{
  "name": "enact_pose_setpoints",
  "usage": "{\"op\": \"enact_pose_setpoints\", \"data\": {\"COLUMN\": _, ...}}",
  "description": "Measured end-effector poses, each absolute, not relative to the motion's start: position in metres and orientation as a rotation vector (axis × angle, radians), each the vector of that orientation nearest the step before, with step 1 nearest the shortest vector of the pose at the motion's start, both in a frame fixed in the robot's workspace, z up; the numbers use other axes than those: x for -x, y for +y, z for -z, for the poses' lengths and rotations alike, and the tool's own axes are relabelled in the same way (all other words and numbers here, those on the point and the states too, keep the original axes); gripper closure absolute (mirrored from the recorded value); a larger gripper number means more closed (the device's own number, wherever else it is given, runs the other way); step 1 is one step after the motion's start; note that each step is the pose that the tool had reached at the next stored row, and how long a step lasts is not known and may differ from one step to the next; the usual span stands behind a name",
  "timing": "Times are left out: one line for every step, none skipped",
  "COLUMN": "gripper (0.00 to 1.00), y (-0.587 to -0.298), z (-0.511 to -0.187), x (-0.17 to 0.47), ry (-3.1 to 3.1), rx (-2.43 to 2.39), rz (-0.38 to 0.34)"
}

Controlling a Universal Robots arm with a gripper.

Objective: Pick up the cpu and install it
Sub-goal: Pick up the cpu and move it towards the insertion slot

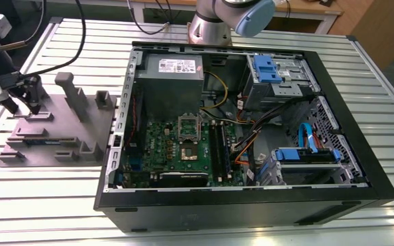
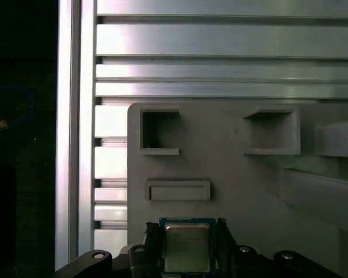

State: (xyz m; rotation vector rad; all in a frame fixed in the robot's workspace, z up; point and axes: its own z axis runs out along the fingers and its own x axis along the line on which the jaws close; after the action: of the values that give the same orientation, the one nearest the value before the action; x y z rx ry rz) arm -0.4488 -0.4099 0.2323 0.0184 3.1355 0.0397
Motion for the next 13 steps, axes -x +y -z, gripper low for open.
{"op": "enact_pose_setpoints", "data": {"gripper": 0.52, "y": -0.4099, "z": -0.2327, "x": 0.4488, "ry": 3.135, "rx": -0.018, "rz": -0.04}}
{"op": "enact_pose_setpoints", "data": {"gripper": 0.52, "y": -0.4099, "z": -0.2331, "x": 0.4488, "ry": 3.135, "rx": -0.018, "rz": -0.04}}
{"op": "enact_pose_setpoints", "data": {"gripper": 0.52, "y": -0.4099, "z": -0.2335, "x": 0.4488, "ry": 3.135, "rx": -0.018, "rz": -0.04}}
{"op": "enact_pose_setpoints", "data": {"gripper": 0.52, "y": -0.4099, "z": -0.234, "x": 0.4488, "ry": 3.135, "rx": -0.018, "rz": -0.04}}
{"op": "enact_pose_setpoints", "data": {"gripper": 0.52, "y": -0.41, "z": -0.2344, "x": 0.4488, "ry": 3.135, "rx": -0.018, "rz": -0.04}}
{"op": "enact_pose_setpoints", "data": {"gripper": 0.52, "y": -0.41, "z": -0.2347, "x": 0.4488, "ry": 3.135, "rx": -0.018, "rz": -0.04}}
{"op": "enact_pose_setpoints", "data": {"gripper": 0.52, "y": -0.4099, "z": -0.2352, "x": 0.4488, "ry": 3.135, "rx": -0.018, "rz": -0.04}}
{"op": "enact_pose_setpoints", "data": {"gripper": 0.52, "y": -0.4099, "z": -0.2356, "x": 0.4488, "ry": 3.135, "rx": -0.018, "rz": -0.04}}
{"op": "enact_pose_setpoints", "data": {"gripper": 0.52, "y": -0.41, "z": -0.236, "x": 0.4488, "ry": 3.135, "rx": -0.018, "rz": -0.04}}
{"op": "enact_pose_setpoints", "data": {"gripper": 0.52, "y": -0.4099, "z": -0.2365, "x": 0.4488, "ry": 3.135, "rx": -0.018, "rz": -0.04}}
{"op": "enact_pose_setpoints", "data": {"gripper": 0.52, "y": -0.4099, "z": -0.2369, "x": 0.4488, "ry": 3.136, "rx": -0.018, "rz": -0.04}}
{"op": "enact_pose_setpoints", "data": {"gripper": 0.52, "y": -0.4099, "z": -0.2373, "x": 0.4488, "ry": 3.135, "rx": -0.018, "rz": -0.04}}
{"op": "enact_pose_setpoints", "data": {"gripper": 0.52, "y": -0.4099, "z": -0.2377, "x": 0.4488, "ry": 3.135, "rx": -0.018, "rz": -0.04}}
